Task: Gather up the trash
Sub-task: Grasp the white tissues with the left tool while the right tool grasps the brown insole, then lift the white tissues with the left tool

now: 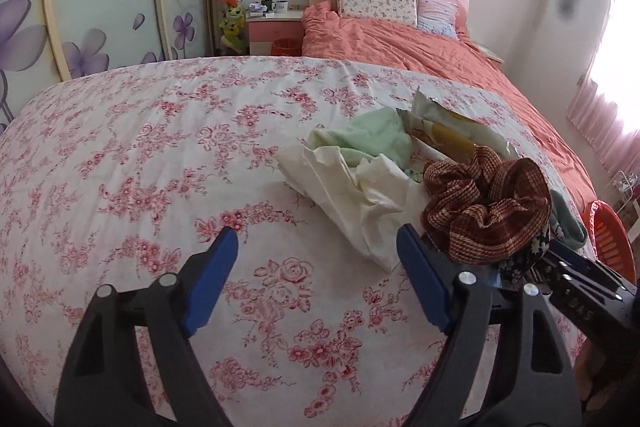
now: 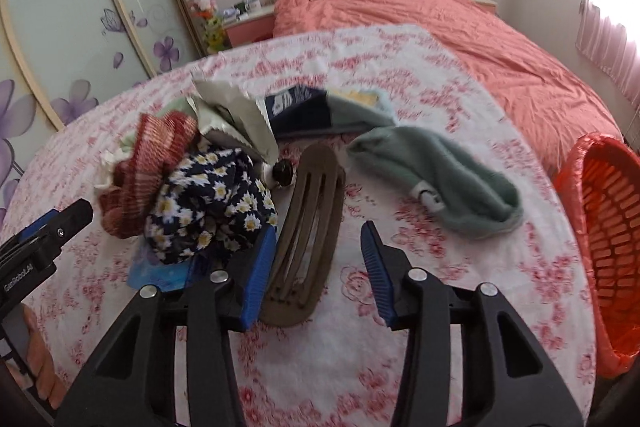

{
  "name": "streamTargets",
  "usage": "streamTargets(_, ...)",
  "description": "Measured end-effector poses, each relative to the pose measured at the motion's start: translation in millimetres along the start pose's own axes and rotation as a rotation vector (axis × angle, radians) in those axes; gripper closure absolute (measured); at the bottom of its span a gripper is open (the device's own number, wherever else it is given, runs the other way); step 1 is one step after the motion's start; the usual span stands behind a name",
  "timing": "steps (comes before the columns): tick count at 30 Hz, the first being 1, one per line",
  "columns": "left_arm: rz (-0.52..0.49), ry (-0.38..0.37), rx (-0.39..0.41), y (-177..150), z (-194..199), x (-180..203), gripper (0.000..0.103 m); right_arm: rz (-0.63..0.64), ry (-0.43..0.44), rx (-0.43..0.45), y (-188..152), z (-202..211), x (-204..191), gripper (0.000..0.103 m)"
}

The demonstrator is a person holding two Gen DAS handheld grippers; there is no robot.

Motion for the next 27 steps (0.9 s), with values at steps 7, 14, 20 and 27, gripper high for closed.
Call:
streamTargets(7, -0.010, -0.039, -0.047, -8, -22, 19, 0.045, 0.038, -0.024, 0.005, -2, 5, -4, 0.074)
streamTargets(14, 0.014, -0.096, -0.083, -16, -30, 21, 0.087, 0.020, -0.032, -0.001, -11, 19, 14, 0.074)
streamTargets(20, -0.005, -0.103, -0.070, -19, -16, -2, 0.094, 0.005, -0.047, -0.012, -16, 27, 25, 0.074)
streamTargets(27, 0.011, -0.078, -0.041, -25, 7, -30, 0.050, 0.003, -0.018, -0.009, -14, 27, 24, 0.072)
Point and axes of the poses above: each gripper's, at about its wrist camera, not at the fingertips, and z roughly against the way its jaws point, x to its right, y to its top, the point moved 8 cm from there along -z, roughly the way its jaws point, and after that the axes turned 10 degrees about x, right-handed, at the moved point
